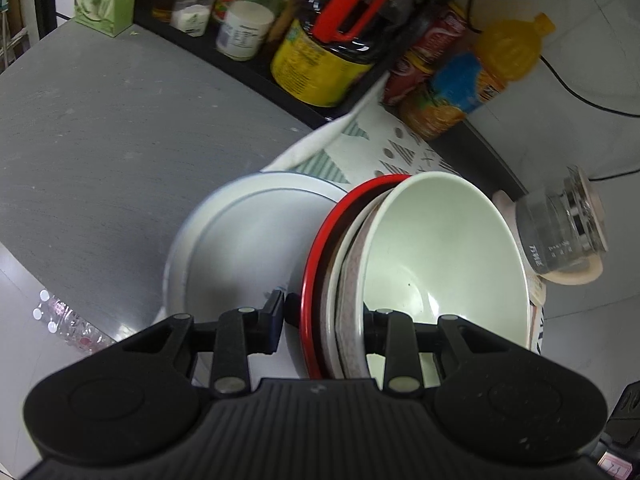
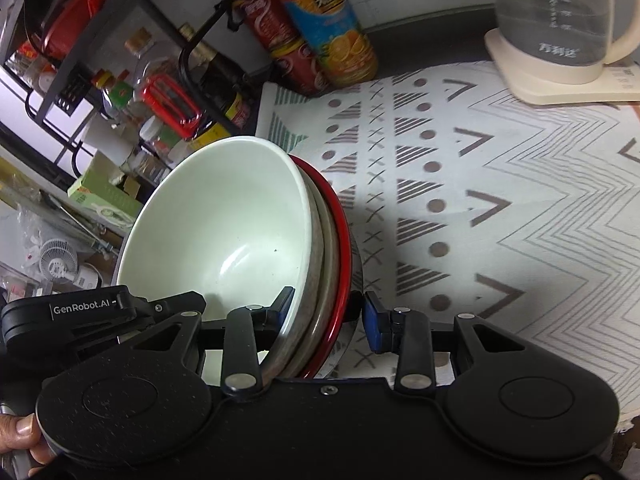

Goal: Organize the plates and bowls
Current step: 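Lift the red bowl stack and carry it over the plate stack, then lower the bowl stack onto the 'BAKERY' plate and open both grippers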

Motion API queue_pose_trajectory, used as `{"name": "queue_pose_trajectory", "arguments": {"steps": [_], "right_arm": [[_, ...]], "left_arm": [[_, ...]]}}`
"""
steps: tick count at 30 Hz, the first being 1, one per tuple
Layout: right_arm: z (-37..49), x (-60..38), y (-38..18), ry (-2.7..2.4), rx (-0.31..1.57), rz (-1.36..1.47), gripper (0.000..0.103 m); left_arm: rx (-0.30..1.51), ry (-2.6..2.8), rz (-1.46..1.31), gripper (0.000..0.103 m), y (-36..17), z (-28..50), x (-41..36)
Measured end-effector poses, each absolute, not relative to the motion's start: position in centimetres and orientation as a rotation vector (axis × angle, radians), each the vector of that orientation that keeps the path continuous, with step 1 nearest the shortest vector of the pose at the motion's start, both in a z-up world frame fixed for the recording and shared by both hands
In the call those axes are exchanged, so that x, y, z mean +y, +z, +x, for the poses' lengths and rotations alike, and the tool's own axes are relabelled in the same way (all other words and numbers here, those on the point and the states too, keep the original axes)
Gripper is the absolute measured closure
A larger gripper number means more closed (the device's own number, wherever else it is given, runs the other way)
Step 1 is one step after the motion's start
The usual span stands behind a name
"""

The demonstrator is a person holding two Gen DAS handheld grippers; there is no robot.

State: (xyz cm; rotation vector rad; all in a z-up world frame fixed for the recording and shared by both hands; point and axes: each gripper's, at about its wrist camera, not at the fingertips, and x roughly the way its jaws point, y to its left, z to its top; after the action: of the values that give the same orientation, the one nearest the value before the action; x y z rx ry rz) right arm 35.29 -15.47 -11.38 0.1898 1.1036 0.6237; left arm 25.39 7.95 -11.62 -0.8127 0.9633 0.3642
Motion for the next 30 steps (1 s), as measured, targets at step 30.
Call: {"name": "queue_pose_trajectory", "arguments": {"steps": [30], "right_arm": [[32.7, -8.9, -12.6, 0.514, 1.102, 0.158, 0.051]], "left_arm": [[1.012, 0.237, -0.836, 0.057, -14.2, 24.0, 14.7]]}}
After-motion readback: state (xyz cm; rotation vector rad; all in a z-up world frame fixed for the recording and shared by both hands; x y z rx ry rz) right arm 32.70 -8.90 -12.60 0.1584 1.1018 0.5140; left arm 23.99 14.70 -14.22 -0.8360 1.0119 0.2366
